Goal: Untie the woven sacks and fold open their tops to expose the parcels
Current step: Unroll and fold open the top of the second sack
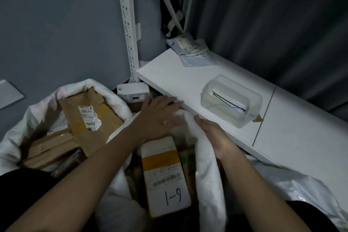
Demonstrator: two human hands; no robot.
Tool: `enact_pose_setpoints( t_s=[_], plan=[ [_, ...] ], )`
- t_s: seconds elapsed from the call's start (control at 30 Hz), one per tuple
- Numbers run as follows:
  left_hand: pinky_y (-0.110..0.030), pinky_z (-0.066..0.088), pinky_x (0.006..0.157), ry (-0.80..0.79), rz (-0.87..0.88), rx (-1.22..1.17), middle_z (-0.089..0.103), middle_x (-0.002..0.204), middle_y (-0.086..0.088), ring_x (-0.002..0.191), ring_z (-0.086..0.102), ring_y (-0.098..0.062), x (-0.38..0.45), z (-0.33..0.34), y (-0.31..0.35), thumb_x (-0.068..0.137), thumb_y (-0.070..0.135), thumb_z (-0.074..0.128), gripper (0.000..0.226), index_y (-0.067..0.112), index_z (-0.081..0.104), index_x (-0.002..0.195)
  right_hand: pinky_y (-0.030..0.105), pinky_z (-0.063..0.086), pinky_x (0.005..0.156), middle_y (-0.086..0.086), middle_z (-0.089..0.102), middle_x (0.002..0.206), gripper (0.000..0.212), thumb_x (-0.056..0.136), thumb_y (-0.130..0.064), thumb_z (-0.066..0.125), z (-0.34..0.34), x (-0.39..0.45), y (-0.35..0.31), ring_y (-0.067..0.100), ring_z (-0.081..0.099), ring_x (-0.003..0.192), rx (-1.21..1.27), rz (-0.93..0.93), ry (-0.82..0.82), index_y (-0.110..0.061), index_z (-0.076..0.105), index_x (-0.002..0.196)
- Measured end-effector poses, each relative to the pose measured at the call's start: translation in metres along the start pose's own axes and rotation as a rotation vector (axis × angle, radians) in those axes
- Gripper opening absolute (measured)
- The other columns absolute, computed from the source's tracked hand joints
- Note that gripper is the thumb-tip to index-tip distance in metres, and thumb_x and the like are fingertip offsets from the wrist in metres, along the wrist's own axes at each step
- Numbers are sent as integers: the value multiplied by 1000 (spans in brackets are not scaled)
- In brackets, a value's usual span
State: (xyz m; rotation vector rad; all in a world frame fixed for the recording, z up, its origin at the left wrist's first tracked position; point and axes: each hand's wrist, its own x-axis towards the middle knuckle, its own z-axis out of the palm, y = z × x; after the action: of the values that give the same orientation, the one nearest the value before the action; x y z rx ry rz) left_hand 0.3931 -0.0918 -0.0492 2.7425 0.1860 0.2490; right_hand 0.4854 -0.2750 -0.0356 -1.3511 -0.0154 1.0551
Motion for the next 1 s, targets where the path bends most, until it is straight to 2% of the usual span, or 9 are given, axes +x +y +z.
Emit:
enact_pose_setpoints(
  t_s=[0.07,0.17,0.3,0.37,0.43,0.53,0.6,0.83,1.0],
  plan=[
    [-49,12,114,-19,117,-161,56,119,12,113,44,-8,4,7,10,89,61,25,58,25,57,123,35,46,100,18,65,115,36,85,-27,59,0,-4,-8,27,62,106,-32,-9,-38,-3,65,111],
    [-45,27,102,-33,65,-223,53,85,14,88,44,-11,22,15,11,93,45,24,27,38,49,86,14,47,80,10,65,108,20,95,-24,57,-7,-18,-6,12,61,90,-364,-218,210,-10,63,108],
    [-32,22,85,111,-55,-58,61,86,8,92,55,-24,36,21,11,88,55,22,52,26,65,85,14,44,78,0,64,113,31,96,-27,55,-19,-35,26,14,59,103,-616,-318,311,-11,60,122],
    [-36,27,82,345,-157,56,62,92,-4,90,55,-28,29,23,27,88,50,37,42,19,66,88,29,51,78,12,70,104,26,88,-20,66,-22,-27,29,26,65,97,-365,-260,369,-6,68,111],
    [-34,34,78,433,-329,-167,57,96,-7,91,51,-27,17,24,56,88,44,54,30,15,60,92,40,54,84,23,68,107,39,74,-18,75,-19,-19,22,37,64,101,94,-137,306,0,67,108],
    [-29,45,76,71,-594,-791,55,100,-2,92,56,-19,-3,26,104,85,44,64,39,14,49,106,37,59,69,27,62,110,35,83,-5,66,-16,-13,12,33,64,90,410,-136,234,-1,53,115],
    [-33,49,83,-57,-681,-914,53,113,-8,98,55,-20,-4,33,112,88,31,65,45,10,41,120,33,58,64,21,60,102,27,92,3,54,-13,-20,9,26,62,83,404,-161,296,-10,47,115],
    [-39,47,91,61,-673,-761,56,117,-11,100,56,-24,22,41,117,92,20,57,35,10,42,121,18,49,87,-4,63,115,26,97,-18,52,-26,-58,70,5,59,98,-516,-334,448,-16,58,123],
    [-31,47,91,-83,-656,-973,52,120,-1,109,53,-16,2,44,121,89,35,62,51,19,40,132,34,57,79,18,66,112,31,95,-16,57,-32,-46,60,29,65,100,384,-112,287,-3,58,123]
  ],
)
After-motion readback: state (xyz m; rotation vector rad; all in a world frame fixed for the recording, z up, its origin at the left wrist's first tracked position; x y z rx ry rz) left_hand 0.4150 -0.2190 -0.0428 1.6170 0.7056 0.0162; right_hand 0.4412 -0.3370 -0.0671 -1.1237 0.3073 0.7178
